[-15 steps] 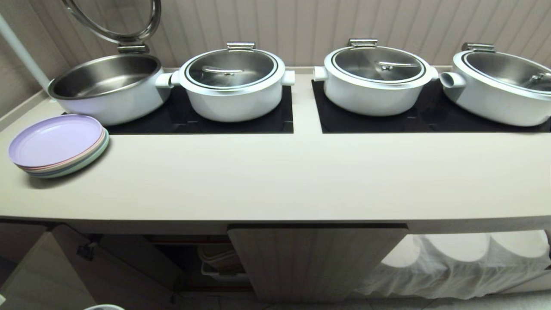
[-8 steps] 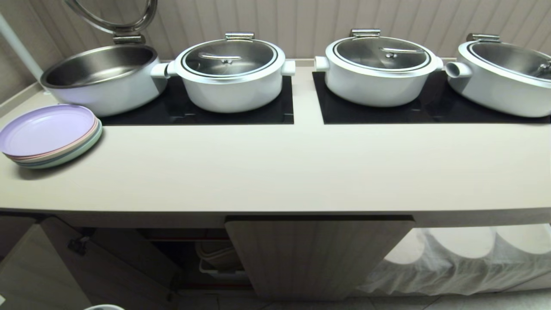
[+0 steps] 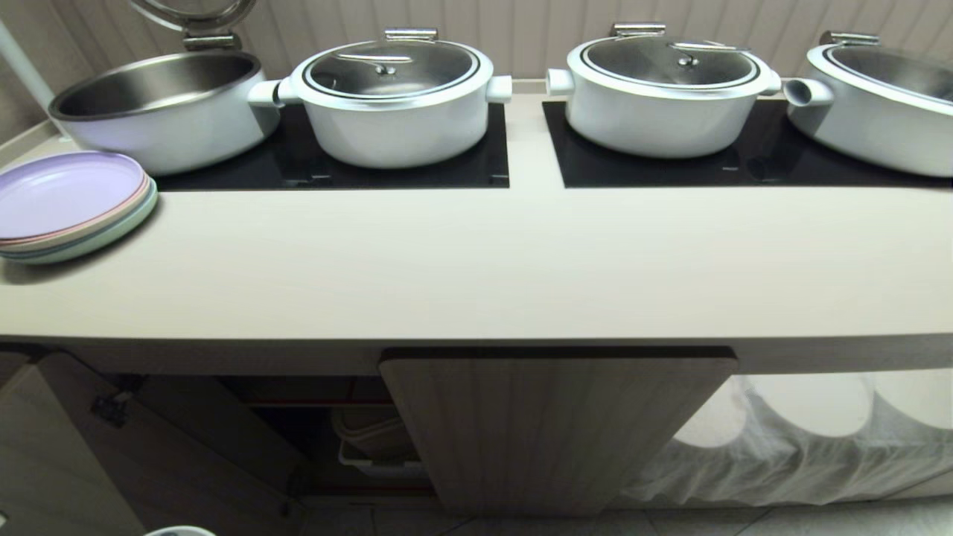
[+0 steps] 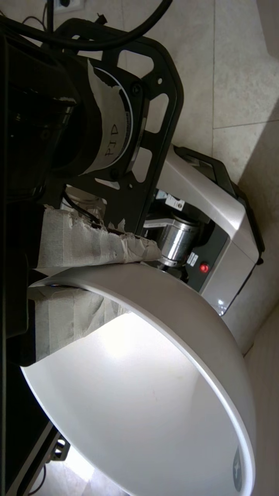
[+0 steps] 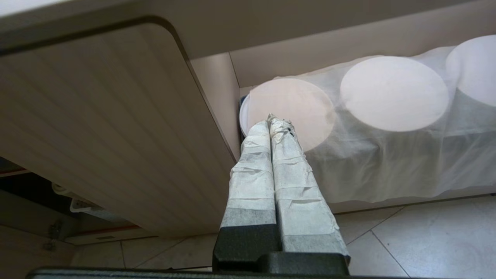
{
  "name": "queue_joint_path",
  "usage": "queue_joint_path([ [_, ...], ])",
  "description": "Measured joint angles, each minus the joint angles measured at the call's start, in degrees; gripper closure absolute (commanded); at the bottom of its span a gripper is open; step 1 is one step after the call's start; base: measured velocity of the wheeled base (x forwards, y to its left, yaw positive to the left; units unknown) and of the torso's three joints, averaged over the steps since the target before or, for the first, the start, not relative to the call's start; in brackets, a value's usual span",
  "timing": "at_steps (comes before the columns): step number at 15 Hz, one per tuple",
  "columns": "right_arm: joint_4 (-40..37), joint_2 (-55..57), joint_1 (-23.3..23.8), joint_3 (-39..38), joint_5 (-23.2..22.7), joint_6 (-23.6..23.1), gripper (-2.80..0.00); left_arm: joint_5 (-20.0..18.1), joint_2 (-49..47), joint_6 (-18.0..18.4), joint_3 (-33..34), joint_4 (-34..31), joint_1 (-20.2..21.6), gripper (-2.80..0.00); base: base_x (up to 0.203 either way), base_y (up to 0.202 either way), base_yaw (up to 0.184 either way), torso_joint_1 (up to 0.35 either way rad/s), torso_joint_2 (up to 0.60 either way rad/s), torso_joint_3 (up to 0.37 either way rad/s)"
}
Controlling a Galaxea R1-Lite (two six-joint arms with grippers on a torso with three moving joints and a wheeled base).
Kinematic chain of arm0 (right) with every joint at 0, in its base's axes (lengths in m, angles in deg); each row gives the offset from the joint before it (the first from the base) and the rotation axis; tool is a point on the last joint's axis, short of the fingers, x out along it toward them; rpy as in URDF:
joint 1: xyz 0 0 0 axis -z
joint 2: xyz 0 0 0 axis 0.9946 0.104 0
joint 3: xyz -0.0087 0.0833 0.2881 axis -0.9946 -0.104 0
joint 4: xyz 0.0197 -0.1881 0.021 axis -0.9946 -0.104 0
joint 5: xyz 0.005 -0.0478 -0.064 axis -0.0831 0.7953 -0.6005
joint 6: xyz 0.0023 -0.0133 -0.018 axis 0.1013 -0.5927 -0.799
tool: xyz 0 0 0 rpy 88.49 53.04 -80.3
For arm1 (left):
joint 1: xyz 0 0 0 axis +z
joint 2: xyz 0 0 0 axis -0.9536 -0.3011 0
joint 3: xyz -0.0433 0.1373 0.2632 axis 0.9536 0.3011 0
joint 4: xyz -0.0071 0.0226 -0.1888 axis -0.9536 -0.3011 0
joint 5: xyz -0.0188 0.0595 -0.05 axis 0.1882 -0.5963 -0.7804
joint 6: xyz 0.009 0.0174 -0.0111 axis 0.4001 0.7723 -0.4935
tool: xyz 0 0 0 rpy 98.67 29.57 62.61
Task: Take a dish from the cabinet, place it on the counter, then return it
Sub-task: Put it back into the cabinet
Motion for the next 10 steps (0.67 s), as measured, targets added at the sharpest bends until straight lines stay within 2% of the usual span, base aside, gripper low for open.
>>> queue_joint_path([
  [10,0.0,0.0,0.0,0.0,0.0,0.0,0.00,0.0,1.2,-0.1,0.0,-0.3,0.0,0.00,0.000,0.000,0.000,-0.271,0.54,0.260],
])
